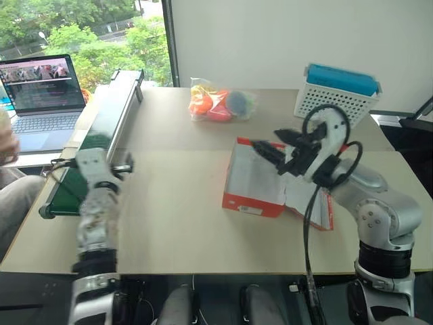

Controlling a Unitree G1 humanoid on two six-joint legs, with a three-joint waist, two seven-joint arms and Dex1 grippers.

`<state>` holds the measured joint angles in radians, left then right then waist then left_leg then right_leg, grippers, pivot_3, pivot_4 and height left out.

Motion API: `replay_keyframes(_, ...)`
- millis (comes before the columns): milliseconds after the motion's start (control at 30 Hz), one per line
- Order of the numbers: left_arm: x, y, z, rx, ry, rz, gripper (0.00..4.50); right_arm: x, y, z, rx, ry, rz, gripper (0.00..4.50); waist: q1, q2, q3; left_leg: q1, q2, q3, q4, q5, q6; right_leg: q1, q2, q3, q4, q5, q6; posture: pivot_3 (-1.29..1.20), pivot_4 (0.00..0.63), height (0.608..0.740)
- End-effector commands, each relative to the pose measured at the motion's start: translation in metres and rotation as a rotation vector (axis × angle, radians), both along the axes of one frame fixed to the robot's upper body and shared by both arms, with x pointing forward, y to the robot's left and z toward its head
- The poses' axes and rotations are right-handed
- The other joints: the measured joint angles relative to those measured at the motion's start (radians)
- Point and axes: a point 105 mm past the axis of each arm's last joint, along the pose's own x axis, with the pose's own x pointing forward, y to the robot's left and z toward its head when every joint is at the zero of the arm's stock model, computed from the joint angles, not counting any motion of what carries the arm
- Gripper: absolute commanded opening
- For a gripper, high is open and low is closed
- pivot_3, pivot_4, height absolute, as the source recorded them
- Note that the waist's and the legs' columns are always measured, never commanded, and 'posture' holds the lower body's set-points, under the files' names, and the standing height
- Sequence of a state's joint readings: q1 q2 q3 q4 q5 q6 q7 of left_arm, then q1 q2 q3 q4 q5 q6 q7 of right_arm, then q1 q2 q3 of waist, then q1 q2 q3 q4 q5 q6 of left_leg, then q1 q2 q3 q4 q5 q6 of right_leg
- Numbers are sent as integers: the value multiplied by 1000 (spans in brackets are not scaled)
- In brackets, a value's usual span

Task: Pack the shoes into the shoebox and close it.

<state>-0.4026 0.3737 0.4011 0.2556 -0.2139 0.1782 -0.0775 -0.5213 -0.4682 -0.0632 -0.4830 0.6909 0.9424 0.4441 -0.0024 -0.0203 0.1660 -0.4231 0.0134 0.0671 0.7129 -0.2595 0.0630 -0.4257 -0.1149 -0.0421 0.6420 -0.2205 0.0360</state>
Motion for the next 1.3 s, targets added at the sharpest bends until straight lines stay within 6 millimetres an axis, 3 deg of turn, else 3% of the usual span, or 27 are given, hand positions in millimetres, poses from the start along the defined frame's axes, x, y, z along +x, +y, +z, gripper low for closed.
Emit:
replay_keyframes(33,-10,16,2,2,-3,36,4500,-10,15,-4,-62,-22,66,4464,3,0,0,0,0,0,0,0,0,0,0,0,0,0,0,0,150,705)
replay_keyframes(200,-22,37,3,16,20,65,4500,-6,23,-23,-135,-9,58,4464,3,-3,0,0,0,0,0,0,-1,-1,-1,0,0,0,0,0,150,705)
replay_keyframes(367,-27,57,-11,-10,122,151,4500,-6,36,-38,-227,-49,81,4464,2,-3,0,0,0,1,0,0,-2,-2,-1,0,1,0,0,0,150,705)
replay_keyframes(567,-17,43,-7,-20,139,84,4500,-13,46,-48,-242,-62,138,4464,7,-5,0,-1,0,0,0,0,-2,-2,-1,-1,0,0,0,0,150,705)
replay_keyframes(667,-13,42,-7,-70,148,84,4500,-13,49,-47,-168,-47,145,4464,7,-6,-1,0,0,0,0,1,-2,-2,-1,-1,0,0,-1,0,150,705)
replay_keyframes(867,-1,31,-3,-54,157,35,4500,-6,48,-66,-213,-51,115,4464,6,-6,-1,0,0,1,-1,1,-3,-2,-1,-1,0,1,-1,0,150,705)
replay_keyframes(1300,9,26,4,-36,155,-6,4500,1,46,-74,-178,-30,14,4464,3,-6,-1,-1,0,1,-1,1,-5,-4,-1,-1,1,1,-1,0,150,705)
